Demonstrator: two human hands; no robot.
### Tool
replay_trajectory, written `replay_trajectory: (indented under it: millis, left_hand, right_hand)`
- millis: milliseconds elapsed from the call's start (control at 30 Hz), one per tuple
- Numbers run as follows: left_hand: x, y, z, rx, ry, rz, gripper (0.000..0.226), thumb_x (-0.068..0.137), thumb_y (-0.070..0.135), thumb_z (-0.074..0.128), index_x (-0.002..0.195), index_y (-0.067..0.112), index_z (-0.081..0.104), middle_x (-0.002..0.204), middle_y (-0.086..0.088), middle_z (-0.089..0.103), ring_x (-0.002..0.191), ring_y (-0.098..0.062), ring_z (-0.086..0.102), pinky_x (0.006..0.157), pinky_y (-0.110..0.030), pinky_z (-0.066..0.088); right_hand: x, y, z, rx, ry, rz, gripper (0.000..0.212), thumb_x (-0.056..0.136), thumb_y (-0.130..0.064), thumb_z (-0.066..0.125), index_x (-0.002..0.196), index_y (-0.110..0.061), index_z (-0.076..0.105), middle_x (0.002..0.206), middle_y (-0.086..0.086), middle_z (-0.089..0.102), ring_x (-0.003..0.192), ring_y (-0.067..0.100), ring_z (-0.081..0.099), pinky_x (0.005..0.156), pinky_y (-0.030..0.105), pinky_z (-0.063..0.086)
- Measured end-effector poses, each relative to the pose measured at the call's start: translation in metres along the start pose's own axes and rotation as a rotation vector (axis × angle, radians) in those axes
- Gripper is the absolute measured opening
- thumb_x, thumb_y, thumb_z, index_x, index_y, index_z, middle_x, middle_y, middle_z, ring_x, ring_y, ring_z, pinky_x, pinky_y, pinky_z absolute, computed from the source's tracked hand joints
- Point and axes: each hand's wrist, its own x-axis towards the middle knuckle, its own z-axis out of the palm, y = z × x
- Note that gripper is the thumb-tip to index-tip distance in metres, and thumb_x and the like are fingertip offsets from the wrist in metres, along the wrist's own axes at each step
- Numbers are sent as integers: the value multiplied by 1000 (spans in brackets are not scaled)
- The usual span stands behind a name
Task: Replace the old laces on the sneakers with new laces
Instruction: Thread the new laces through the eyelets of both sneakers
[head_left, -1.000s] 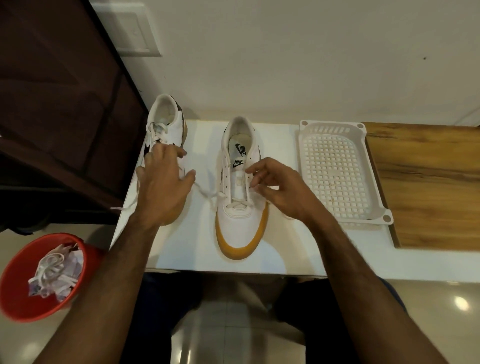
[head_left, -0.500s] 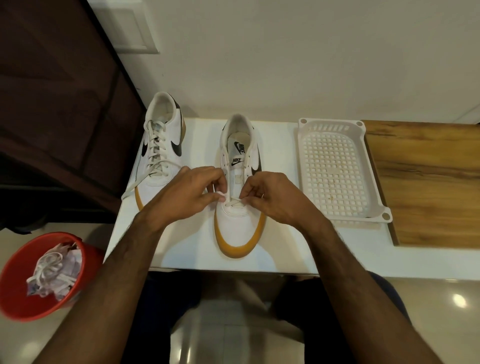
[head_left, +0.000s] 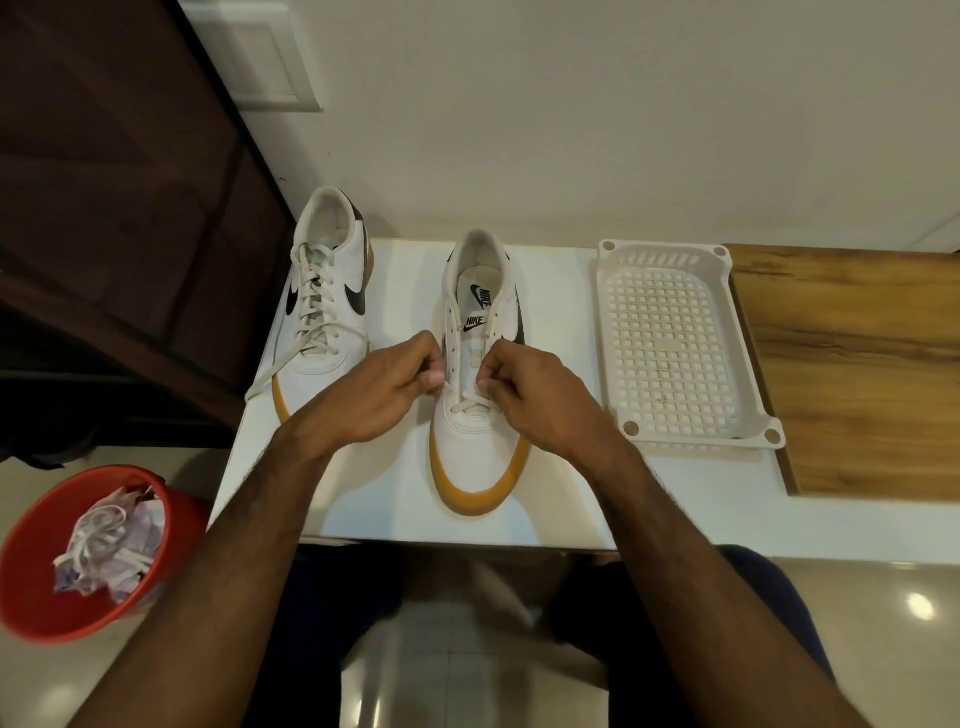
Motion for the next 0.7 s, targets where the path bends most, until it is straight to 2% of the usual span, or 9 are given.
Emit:
replay_trajectory:
  millis: [100, 200, 300, 367, 433, 533, 633, 700]
  left_hand:
    - [3, -4, 6, 31, -24, -69, 19, 107, 26, 43, 90, 19, 47, 83, 2, 64, 80, -17, 59, 78, -36, 48]
    - [4, -3, 6, 67, 13, -87, 30, 108, 26, 41, 79, 19, 48, 73, 5, 62, 73, -17, 58, 77, -44, 49]
    - [3, 1, 3, 39, 46, -85, 29, 106, 30, 47, 81, 20, 57, 78, 6, 68, 75, -12, 63, 75, -41, 50]
    - [2, 1, 3, -22, 19, -86, 25, 103, 37, 53, 85, 20, 61, 82, 4, 70, 79, -19, 65, 76, -41, 51]
    - [1, 1, 2, -51, -6, -86, 20, 100, 37, 60, 87, 21, 62, 84, 2, 69, 81, -20, 64, 75, -38, 50]
    - [2, 2, 3, -73, 30, -54, 14, 98, 25, 64, 85, 20, 62, 84, 5, 67, 80, -12, 60, 70, -28, 46]
    - [3, 6, 4, -86, 58, -58, 12, 96, 15, 65, 84, 13, 62, 85, 1, 67, 71, -1, 56, 63, -14, 40]
    - [2, 6, 3, -110, 65, -71, 10, 95, 14, 67, 87, 10, 63, 86, 0, 68, 66, 2, 55, 61, -11, 41]
  right_hand:
    - [-1, 1, -1, 46, 4, 1, 4, 98, -16, 63, 99, -17, 66, 74, -19, 58, 69, -2, 57, 61, 13, 36]
    - [-3, 2, -6, 137, -23, 6, 10, 98, -11, 60, 99, -16, 68, 81, -16, 65, 76, -2, 61, 68, 14, 44]
    - [-4, 4, -12, 185, -51, 7, 21, 99, -4, 54, 105, -16, 69, 89, -8, 68, 84, 7, 64, 76, 24, 52]
    - [-5, 6, -17, 232, -45, 21, 24, 99, -1, 52, 106, -17, 69, 90, -5, 69, 85, 9, 65, 79, 27, 54]
    - [-5, 9, -21, 284, -26, 31, 22, 98, -2, 56, 104, -17, 70, 91, -8, 69, 82, 5, 65, 78, 23, 54]
    - [-5, 12, -26, 251, -39, 21, 13, 92, -8, 68, 98, -19, 71, 93, -12, 69, 80, 9, 63, 70, 14, 49]
    - [-7, 14, -26, 197, -119, 40, 15, 85, -14, 80, 95, -21, 71, 93, -6, 70, 81, 6, 61, 67, 9, 46]
    - [-7, 14, -25, 164, -136, 27, 14, 84, -15, 81, 92, -20, 71, 91, -6, 70, 79, -1, 59, 67, 8, 45]
